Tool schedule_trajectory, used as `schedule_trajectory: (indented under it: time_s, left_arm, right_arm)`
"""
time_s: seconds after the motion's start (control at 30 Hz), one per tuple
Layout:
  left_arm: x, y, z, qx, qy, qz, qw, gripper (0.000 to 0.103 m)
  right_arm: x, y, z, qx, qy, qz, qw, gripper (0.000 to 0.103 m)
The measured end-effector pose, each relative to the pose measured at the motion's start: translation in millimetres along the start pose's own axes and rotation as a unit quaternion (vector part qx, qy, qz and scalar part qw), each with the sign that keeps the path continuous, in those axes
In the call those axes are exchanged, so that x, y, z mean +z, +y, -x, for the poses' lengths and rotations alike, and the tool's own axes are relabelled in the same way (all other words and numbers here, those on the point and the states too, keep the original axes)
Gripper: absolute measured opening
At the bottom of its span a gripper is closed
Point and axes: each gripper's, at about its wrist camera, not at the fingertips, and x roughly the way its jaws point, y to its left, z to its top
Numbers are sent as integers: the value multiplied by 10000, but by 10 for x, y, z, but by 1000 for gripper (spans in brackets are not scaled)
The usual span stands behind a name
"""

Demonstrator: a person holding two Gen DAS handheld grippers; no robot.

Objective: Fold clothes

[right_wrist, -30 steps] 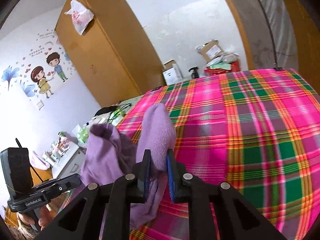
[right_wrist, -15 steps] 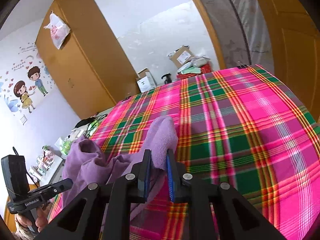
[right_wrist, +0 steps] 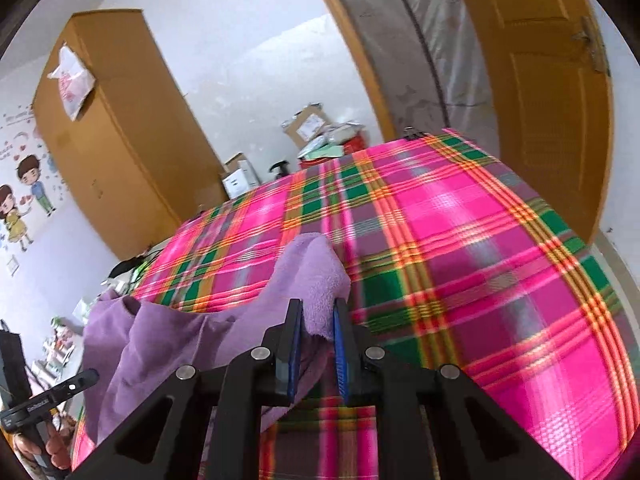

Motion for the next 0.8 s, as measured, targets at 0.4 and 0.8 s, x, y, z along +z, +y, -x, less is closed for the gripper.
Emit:
schedule_trajectory:
  time_s: [0.4,0.8]
  left_arm:
    - [5,341,182,413,-151,321,9985,12]
    - [-111,841,333,1045,-85,833,9910,23]
  right_arm:
    - [-52,-346,108,-712,-115,-182,9972,15]
    - [-151,-415,115,-879,5,-194,9959,16]
